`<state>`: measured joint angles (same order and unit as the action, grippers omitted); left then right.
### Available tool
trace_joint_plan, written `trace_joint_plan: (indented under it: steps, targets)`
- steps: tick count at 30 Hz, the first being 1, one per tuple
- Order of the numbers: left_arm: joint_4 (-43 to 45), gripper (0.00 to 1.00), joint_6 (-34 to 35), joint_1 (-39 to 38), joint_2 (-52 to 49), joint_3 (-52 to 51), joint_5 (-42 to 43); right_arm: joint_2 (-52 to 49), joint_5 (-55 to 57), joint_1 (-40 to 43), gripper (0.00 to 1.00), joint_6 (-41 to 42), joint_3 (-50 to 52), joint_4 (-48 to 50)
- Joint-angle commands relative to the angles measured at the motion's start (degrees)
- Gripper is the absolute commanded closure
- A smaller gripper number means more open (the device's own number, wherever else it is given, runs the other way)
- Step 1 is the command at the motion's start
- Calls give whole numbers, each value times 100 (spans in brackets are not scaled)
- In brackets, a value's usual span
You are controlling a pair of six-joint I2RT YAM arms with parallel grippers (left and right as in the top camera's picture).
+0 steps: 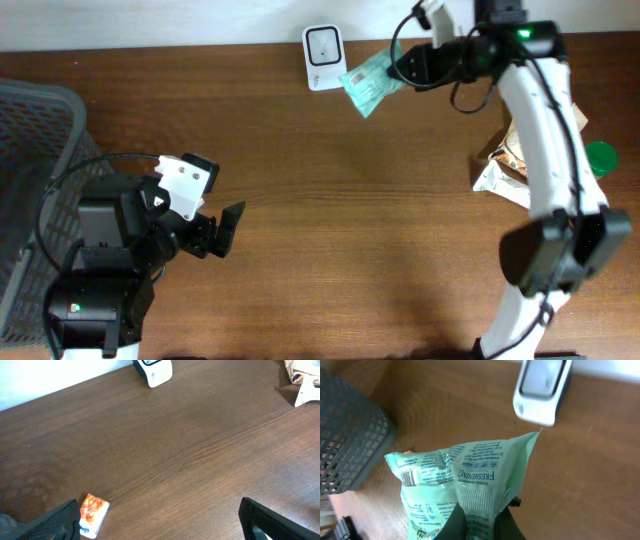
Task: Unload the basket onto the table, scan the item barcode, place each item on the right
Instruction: 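Lift the wipe pack and present it to the scanner, right gripper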
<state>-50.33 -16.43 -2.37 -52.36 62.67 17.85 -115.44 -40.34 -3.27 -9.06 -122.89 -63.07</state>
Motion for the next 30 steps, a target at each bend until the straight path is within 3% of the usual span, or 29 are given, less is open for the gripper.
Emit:
trace_joint_plan:
  steps: [1,3,6,21,26,27,30]
  targets:
    - [4,1,76,26,17,-7,83,855,592,-101,96,-111,-92,2]
    - [4,1,76,26,17,-7,83,1108,1233,-127,96,946,-92,76]
    - [4,1,76,26,17,-7,83,1121,1342,-155,96,1910,-76,109]
    - [4,1,76,26,17,-7,83,1121,1338,-348,96,2157,-79,153]
    - [4,1,76,26,17,-7,83,1119,695,-350,96,2155,-76,190]
    - [4,1,76,26,17,-7,83,1086,1058,-396,96,2168,-76,238]
    - [4,1,76,26,17,-7,83,813,5219,-1130,96,2610,-76,433]
